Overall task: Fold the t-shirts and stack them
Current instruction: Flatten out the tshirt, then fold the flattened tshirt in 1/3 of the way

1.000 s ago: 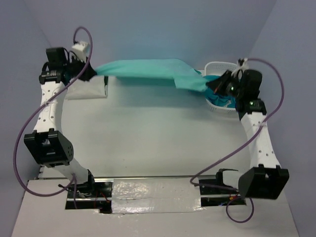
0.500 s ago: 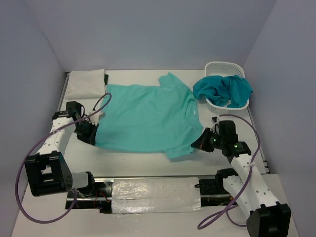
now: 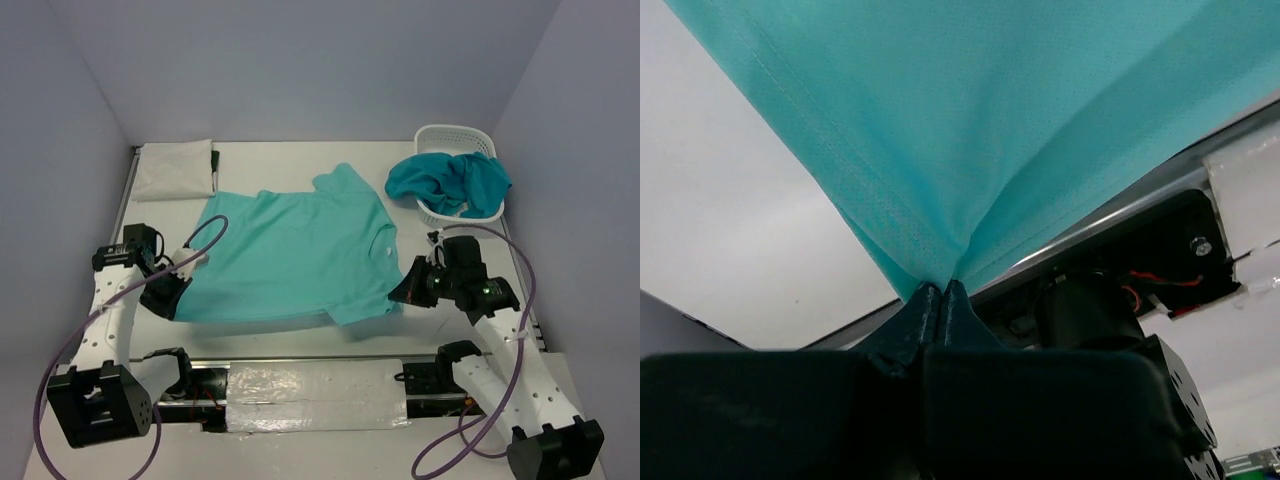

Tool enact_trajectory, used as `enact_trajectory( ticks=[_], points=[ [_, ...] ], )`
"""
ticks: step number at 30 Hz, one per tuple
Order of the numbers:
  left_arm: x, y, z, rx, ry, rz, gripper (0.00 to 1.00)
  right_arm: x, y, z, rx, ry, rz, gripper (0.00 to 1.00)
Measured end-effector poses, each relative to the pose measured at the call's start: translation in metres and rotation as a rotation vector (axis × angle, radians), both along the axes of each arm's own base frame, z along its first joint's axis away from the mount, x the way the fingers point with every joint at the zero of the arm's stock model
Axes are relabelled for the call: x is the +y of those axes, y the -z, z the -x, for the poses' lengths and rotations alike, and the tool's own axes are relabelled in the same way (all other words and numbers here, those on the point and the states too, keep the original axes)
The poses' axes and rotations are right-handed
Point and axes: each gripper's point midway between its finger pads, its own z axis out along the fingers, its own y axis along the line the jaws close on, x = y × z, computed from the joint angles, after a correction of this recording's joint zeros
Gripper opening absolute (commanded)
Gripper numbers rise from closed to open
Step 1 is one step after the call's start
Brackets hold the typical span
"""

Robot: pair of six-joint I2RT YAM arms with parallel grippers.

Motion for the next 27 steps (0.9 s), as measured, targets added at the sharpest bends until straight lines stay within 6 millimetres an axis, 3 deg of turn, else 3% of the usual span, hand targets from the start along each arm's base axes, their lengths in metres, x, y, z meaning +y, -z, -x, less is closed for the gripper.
enact_trajectory(
  ticks=[3,5,7,11,16,22,27],
  points=[
    [-0.001,-0.001,0.002,0.009,-0.001,0.006,0.0,0.003,-0.018,-0.014,-0.037,-0.009,-0.002,0.0],
    [-0.002,-0.005,-0.006,0.013,-0.014,0.021,0.0,0.004,-0.02,-0.027,-0.023,-0.017,0.011,0.0],
    [-0.001,-0.011,-0.029,-0.005,-0.048,0.037,0.0,0.007,-0.019,-0.047,-0.016,-0.024,0.026,0.0],
    [0.007,-0.021,-0.098,-0.105,-0.117,0.057,0.0,0.01,-0.002,-0.083,-0.002,-0.031,0.056,0.0],
    [0.01,-0.009,-0.154,-0.159,-0.19,0.096,0.0,0.009,0.021,-0.115,-0.004,-0.031,0.099,0.0],
    [0.012,0.02,-0.174,-0.131,-0.248,0.111,0.0,-0.006,0.034,-0.153,-0.031,0.03,0.129,0.0],
    [0.013,0.031,-0.184,-0.131,-0.281,0.12,0.0,-0.01,0.046,-0.168,-0.025,0.038,0.142,0.0]
  ],
)
